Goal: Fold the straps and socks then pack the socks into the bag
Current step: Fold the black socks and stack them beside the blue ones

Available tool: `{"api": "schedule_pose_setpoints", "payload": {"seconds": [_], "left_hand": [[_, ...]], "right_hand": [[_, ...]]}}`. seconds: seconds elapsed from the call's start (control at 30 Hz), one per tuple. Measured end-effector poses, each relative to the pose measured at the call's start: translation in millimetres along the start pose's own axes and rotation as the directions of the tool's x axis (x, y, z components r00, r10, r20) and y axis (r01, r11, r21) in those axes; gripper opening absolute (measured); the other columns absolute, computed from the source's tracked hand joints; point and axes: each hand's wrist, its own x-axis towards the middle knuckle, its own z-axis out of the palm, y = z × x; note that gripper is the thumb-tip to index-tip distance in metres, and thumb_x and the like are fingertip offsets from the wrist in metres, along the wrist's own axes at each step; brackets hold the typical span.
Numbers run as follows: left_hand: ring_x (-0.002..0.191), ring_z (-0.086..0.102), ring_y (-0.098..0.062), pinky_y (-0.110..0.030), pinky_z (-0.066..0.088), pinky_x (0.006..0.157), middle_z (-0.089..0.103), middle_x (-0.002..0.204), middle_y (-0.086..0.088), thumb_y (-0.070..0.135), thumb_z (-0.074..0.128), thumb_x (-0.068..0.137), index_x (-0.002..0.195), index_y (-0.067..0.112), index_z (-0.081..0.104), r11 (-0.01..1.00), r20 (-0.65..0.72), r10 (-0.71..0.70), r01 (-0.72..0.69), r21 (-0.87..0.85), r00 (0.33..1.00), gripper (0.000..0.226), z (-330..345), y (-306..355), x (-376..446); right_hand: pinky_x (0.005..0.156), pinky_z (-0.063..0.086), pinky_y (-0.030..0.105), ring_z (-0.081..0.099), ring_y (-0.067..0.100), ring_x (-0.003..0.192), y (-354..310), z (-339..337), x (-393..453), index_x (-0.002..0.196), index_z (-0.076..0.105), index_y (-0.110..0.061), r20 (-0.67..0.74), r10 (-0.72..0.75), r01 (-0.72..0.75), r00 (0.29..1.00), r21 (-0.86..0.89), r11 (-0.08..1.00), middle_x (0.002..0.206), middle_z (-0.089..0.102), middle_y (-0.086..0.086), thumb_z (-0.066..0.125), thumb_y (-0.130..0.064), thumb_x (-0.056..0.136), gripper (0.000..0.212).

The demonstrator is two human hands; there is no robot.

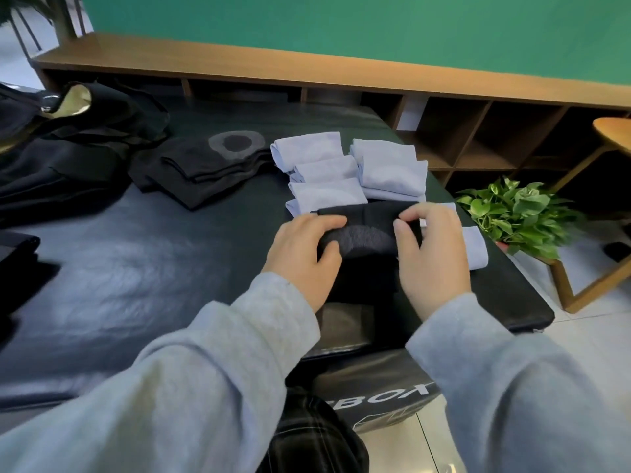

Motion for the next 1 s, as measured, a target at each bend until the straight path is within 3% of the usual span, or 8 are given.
{"api": "schedule_pose_setpoints", "payload": {"seconds": [0.1, 0.3, 0.4, 0.53, 0.6, 0.7, 0.83, 1.0], "left_hand": [[0.126, 0.035, -0.016, -0.033, 0.027, 0.109, 0.047, 0.133, 0.006, 0.010, 0.039, 0.095, 0.129, 0.026, 0.052, 0.998, -0.007, -0.065, 0.065, 0.010, 0.998, 0.040, 3.9, 0.9, 20.2], [0.127, 0.035, -0.019, -0.034, 0.027, 0.104, 0.041, 0.139, 0.011, 0.018, 0.035, 0.099, 0.136, 0.033, 0.042, 0.979, 0.027, -0.178, 0.174, 0.109, 0.984, 0.041, 11.6, -8.3, 36.5], [0.127, 0.036, -0.016, -0.034, 0.025, 0.103, 0.041, 0.139, 0.012, 0.024, 0.037, 0.099, 0.136, 0.034, 0.041, 0.973, 0.025, -0.177, 0.171, 0.154, 0.984, 0.038, 16.2, -18.4, 36.8], [0.127, 0.032, -0.018, -0.035, 0.024, 0.102, 0.040, 0.138, 0.009, 0.030, 0.037, 0.099, 0.135, 0.037, 0.040, 0.955, 0.021, -0.166, 0.156, 0.254, 0.986, 0.037, 20.2, -26.0, 35.9], [0.127, 0.030, -0.018, -0.036, 0.023, 0.102, 0.040, 0.138, 0.009, 0.030, 0.036, 0.099, 0.135, 0.039, 0.040, 0.952, 0.038, -0.169, 0.153, 0.267, 0.985, 0.038, 19.4, -26.8, 36.1], [0.127, 0.027, -0.016, -0.033, 0.020, 0.100, 0.043, 0.134, 0.013, 0.029, 0.034, 0.099, 0.133, 0.043, 0.041, 0.954, 0.056, -0.144, 0.123, 0.273, 0.988, 0.038, 14.6, -30.0, 38.2], [0.118, 0.026, -0.007, -0.020, 0.012, 0.092, 0.039, 0.117, 0.018, 0.025, 0.035, 0.098, 0.125, 0.045, 0.049, 0.972, -0.016, -0.058, 0.061, 0.227, 0.998, 0.036, 1.4, -43.7, 35.5], [0.136, 0.018, -0.012, -0.033, 0.011, 0.110, 0.027, 0.146, 0.005, 0.028, 0.043, 0.096, 0.138, 0.027, 0.039, 0.888, -0.149, -0.070, 0.129, 0.441, 0.986, 0.042, -24.1, -78.0, 40.0]], "right_hand": [[0.082, 0.023, 0.004, 0.037, 0.002, 0.095, 0.5, 7.9, 23.3, 0.106, 0.056, -0.014, 0.038, 0.053, -0.050, 0.998, -0.060, 0.997, 0.110, 0.042, -0.005, 0.052, -0.015, 0.095, 0.012], [0.096, 0.027, 0.015, 0.041, 0.015, 0.123, 9.3, 28.8, 38.4, 0.126, 0.052, -0.010, 0.172, 0.151, -0.136, 0.973, -0.099, 0.986, 0.132, 0.044, 0.006, 0.058, -0.027, 0.092, 0.039], [0.092, 0.025, 0.011, 0.040, 0.012, 0.122, 10.0, 34.9, 34.1, 0.131, 0.048, -0.010, 0.240, 0.149, -0.115, 0.959, -0.150, 0.982, 0.136, 0.040, 0.003, 0.059, -0.032, 0.090, 0.048], [0.107, 0.022, 0.025, 0.030, 0.021, 0.132, 7.6, 43.2, 29.5, 0.132, 0.047, -0.004, 0.249, 0.135, -0.046, 0.959, -0.331, 0.942, 0.144, 0.033, 0.009, 0.054, -0.032, 0.093, 0.048], [0.109, 0.017, 0.027, 0.023, 0.024, 0.135, 1.9, 48.2, 26.0, 0.130, 0.048, -0.003, 0.238, 0.062, 0.038, 0.969, -0.394, 0.919, 0.145, 0.031, 0.011, 0.052, -0.022, 0.094, 0.042], [0.112, 0.015, 0.028, 0.022, 0.022, 0.138, -9.7, 57.9, 19.5, 0.131, 0.048, -0.005, 0.247, -0.056, 0.146, 0.967, -0.367, 0.919, 0.147, 0.032, 0.009, 0.049, -0.011, 0.090, 0.042], [0.117, 0.006, 0.033, 0.015, 0.015, 0.142, -15.4, 74.2, 5.3, 0.141, 0.039, -0.018, 0.305, -0.016, 0.121, 0.952, -0.329, 0.937, 0.153, 0.027, -0.001, 0.041, -0.029, 0.096, 0.047], [0.116, -0.002, 0.033, 0.008, 0.015, 0.144, -10.1, 81.3, -5.7, 0.145, 0.032, -0.024, 0.295, -0.051, 0.176, 0.954, -0.413, 0.894, 0.154, 0.024, -0.004, 0.038, -0.037, 0.094, 0.053]]}}
